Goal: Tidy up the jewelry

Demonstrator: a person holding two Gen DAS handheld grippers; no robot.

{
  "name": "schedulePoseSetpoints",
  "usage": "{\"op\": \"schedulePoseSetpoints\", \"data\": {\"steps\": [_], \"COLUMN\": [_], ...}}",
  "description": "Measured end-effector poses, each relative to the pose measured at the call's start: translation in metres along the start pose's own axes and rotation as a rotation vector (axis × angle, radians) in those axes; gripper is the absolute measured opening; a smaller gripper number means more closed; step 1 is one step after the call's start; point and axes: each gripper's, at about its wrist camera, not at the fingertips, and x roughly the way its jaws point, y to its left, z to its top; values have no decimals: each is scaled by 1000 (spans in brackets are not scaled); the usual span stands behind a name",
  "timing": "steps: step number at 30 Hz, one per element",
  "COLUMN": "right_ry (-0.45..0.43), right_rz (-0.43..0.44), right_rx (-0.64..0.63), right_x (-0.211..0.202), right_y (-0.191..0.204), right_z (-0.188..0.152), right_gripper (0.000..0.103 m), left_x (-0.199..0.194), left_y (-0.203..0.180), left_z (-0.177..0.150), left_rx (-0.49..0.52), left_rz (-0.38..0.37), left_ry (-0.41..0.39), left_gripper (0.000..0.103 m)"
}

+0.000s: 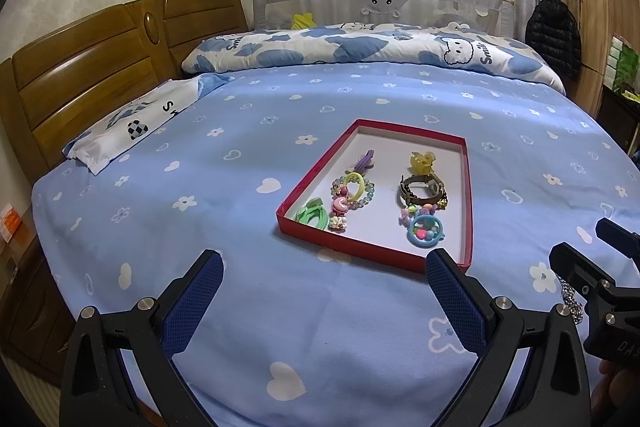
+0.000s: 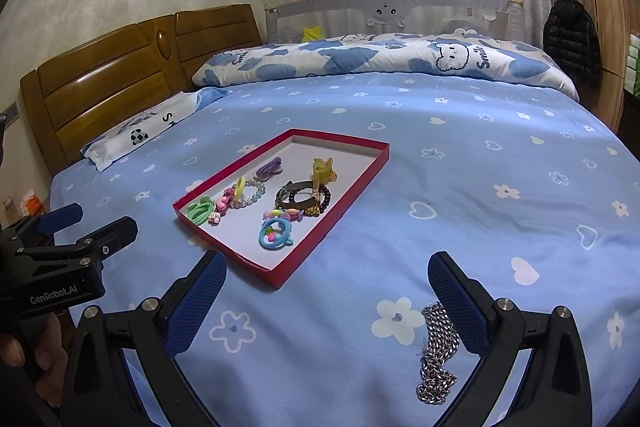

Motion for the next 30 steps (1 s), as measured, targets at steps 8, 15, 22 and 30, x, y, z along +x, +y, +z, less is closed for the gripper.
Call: {"op": "schedulePoseSetpoints", "data": {"steps": [8,15,22,30], "right_ry": [-22,-24,-24,-25], "right_rz": [-4,-3,-3,-4], "right_rx": [2,2,3,2], "right_x": [-4,-5,-5,-6], "right_y": [0,0,0,0], "right_z": [2,2,2,2], "right_gripper": [102,102,102,102], "left_x": [-5,-8,-9,-9], "left_y": [-1,-2,-3,-3], "left_z": [-3,-4,-4,-4], "left_rx": [-2,0,1,1], "left_rz": [1,3,3,4], "left_ry": [-15,-21,-22,-23], "left_gripper": [102,102,102,102]}}
